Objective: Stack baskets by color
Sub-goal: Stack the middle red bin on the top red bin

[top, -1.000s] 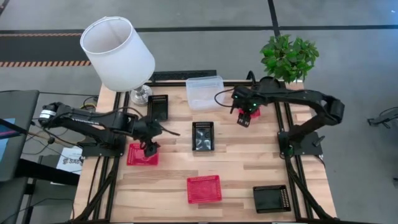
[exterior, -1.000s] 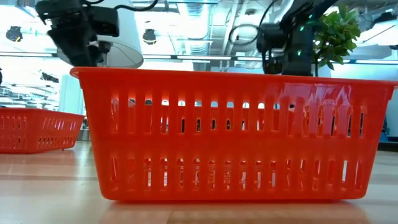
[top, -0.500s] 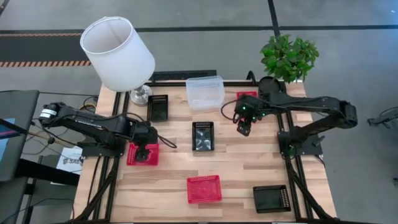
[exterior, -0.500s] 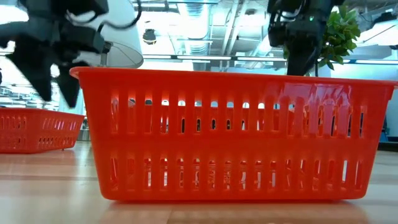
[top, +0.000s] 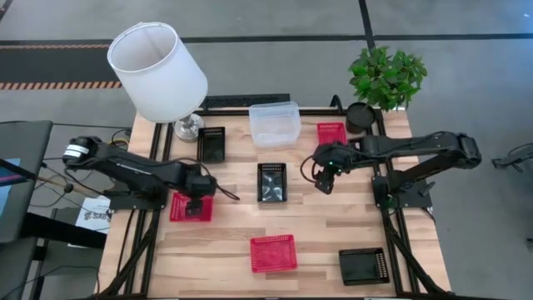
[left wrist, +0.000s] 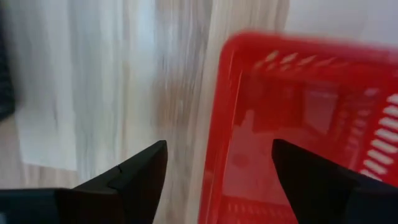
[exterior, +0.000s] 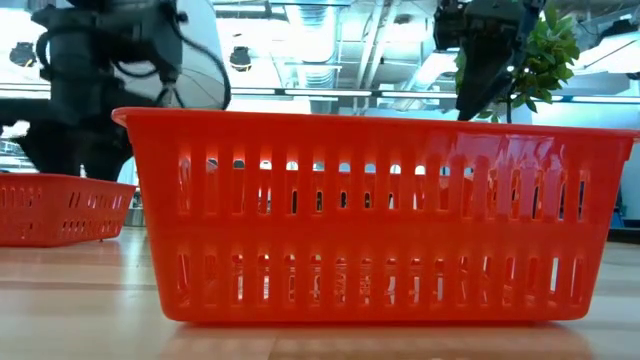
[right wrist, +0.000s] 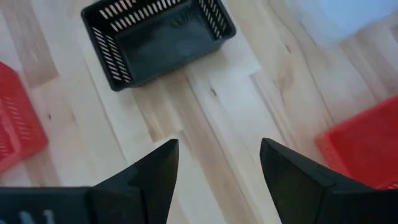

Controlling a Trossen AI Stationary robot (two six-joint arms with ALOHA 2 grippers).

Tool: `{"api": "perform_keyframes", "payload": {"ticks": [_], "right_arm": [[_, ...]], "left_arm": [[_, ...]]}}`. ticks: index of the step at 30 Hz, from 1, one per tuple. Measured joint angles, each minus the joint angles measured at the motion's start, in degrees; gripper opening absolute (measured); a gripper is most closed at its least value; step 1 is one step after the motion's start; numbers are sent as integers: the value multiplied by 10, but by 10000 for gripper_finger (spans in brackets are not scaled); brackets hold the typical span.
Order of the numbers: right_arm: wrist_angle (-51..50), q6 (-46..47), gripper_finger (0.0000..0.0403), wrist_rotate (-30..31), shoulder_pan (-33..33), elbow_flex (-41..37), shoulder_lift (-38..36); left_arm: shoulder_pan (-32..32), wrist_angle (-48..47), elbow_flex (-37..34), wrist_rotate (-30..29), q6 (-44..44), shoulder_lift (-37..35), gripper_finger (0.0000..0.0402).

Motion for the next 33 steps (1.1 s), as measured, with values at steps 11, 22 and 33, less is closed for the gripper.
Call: {"api": "perform_keyframes", "payload": {"ticks": [11,22,33], "right_arm": [[-11,35,248,9,34,0,1],[88,115,248,121,59,0,-48],[279,382,248,280,60,-1,0]], "left_arm": [[11,20,11,67,-13,26,38],[102,-33,172,-24,-233,-73,1],[89,142,259,-401,-361,-84,0]]}}
